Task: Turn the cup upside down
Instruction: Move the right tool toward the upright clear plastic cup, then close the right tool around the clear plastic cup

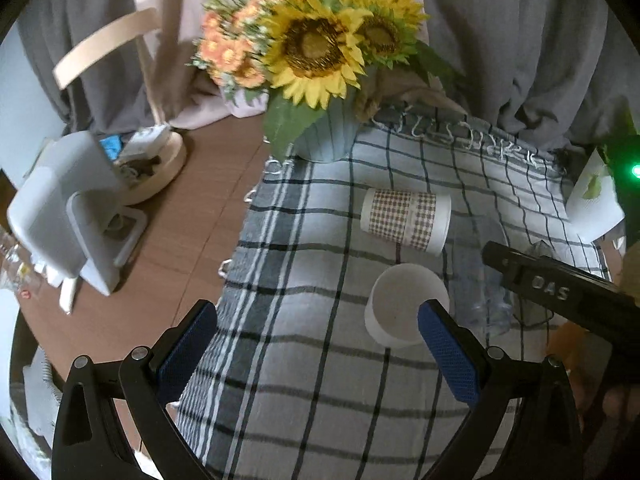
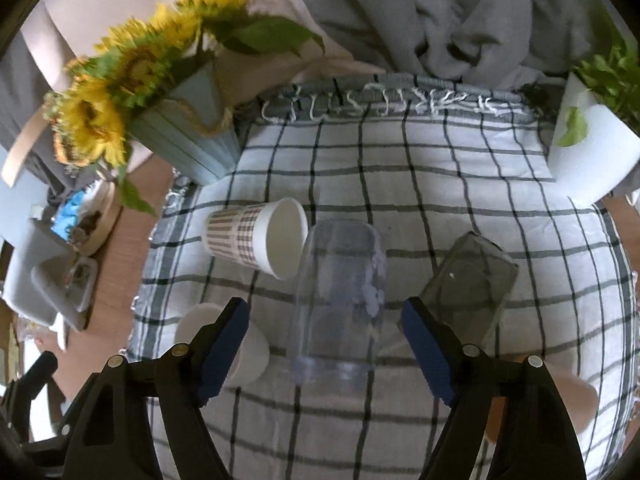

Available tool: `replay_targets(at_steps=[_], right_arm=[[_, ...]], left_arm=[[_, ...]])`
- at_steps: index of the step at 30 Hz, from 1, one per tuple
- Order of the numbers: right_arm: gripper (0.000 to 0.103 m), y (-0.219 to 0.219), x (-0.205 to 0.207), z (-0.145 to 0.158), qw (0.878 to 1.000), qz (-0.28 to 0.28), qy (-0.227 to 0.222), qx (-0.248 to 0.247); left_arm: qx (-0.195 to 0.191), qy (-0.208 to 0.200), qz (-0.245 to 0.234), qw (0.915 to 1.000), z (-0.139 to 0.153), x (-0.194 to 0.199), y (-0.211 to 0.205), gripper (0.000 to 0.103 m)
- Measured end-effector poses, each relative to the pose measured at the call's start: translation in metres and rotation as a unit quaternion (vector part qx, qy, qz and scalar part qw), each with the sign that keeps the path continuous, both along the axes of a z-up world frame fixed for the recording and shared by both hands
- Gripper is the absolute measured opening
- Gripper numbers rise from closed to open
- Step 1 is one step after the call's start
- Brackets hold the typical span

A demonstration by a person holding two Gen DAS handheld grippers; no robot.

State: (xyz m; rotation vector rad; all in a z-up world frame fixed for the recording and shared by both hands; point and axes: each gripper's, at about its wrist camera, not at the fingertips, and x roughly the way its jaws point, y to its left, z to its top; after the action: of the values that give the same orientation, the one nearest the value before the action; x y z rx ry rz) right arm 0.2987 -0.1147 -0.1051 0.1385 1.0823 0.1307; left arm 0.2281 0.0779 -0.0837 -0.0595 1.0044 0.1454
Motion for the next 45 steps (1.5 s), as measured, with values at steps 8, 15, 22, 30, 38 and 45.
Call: replay_targets(at_steps=[8,15,22,30,38,45], right_arm=[[0.076,0.009,0.030,-0.033,0.998,-0.002,0.051,-0.027],[0.075,0.011,0.039,-0.053,0.996,-0.003,0.076,-0.045],[0.074,0.017,0.052,-0.061,0.995,0.004,0.083,-0.056],[0.072,0.029,0.063,-0.070,0.993,0.015,0.089,-0.072],[0.071,0.020,0.040,-0.045,0.996,0.007,0.058,-0.064],[0.071,0.006,0.006,-0.007,0.998,-0.018,0.025,-0.054]], left_arm=[[-0.011,0.030,-0.002,0.9995,-0.021,0.025,0.001,0.102],[-0.004,0.046,-0.005,0.9989,-0.032,0.031,-0.003,0.102],[0.007,0.049,-0.004,0.9987,-0.034,0.037,-0.004,0.102],[0.013,0.046,-0.010,0.9988,-0.034,0.039,-0.010,0.102],[-0.009,0.029,-0.016,0.9994,-0.020,0.028,-0.003,0.102],[-0.011,0.019,-0.019,0.9996,-0.013,0.006,0.006,0.102]])
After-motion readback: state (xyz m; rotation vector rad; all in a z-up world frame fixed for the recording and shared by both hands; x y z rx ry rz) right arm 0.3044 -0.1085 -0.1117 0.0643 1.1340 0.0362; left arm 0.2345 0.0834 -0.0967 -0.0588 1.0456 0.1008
